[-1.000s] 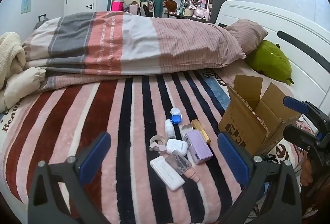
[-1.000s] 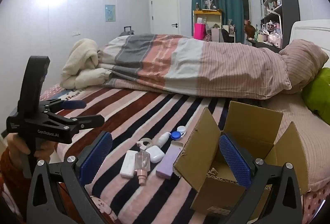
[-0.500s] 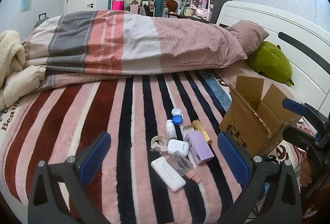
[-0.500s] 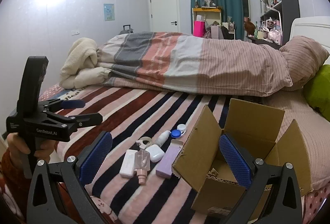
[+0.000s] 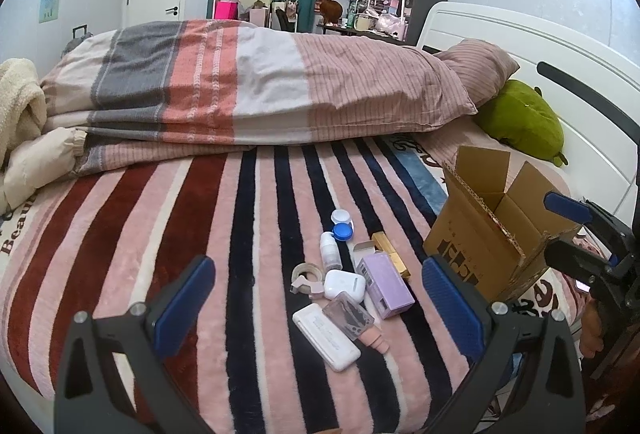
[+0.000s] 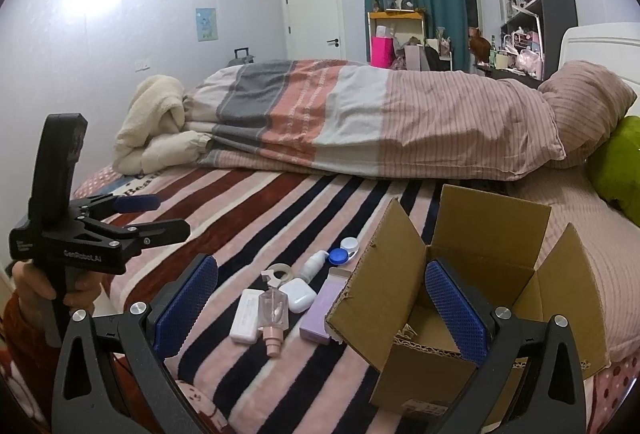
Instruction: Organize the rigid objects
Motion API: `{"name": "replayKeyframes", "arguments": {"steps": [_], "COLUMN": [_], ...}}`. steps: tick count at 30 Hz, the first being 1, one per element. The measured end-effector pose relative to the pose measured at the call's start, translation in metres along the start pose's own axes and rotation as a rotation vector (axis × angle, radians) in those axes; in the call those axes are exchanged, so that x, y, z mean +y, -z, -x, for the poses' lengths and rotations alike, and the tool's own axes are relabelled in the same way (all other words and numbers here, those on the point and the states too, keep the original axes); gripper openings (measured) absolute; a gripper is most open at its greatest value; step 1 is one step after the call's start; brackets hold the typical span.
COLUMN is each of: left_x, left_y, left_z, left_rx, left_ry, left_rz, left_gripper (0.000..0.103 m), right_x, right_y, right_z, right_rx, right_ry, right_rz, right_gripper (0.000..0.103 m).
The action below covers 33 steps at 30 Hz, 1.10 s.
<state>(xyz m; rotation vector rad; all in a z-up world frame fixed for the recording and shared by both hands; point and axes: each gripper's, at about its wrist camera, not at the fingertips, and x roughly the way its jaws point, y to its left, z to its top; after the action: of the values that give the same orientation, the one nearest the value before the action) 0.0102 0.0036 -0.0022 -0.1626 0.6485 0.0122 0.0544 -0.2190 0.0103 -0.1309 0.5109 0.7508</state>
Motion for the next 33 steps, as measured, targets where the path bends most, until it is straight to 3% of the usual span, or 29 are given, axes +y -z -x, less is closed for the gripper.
{"name": "replayKeyframes", "arguments": {"steps": [33], "left_x": [-0.0002], "left_y": [-0.0011], "left_z": [0.0009], "left_rx": [-0.007], "left_ry": [-0.015], "left_rz": [-0.001], "left_gripper": [0.103], "right_x": [0.0087], "right_y": [0.0022], "right_z": [0.0048], "right_rx": [0.005], "right_ry": [-0.041], "right_rz": [0.009], "right_gripper": [0.103]}}
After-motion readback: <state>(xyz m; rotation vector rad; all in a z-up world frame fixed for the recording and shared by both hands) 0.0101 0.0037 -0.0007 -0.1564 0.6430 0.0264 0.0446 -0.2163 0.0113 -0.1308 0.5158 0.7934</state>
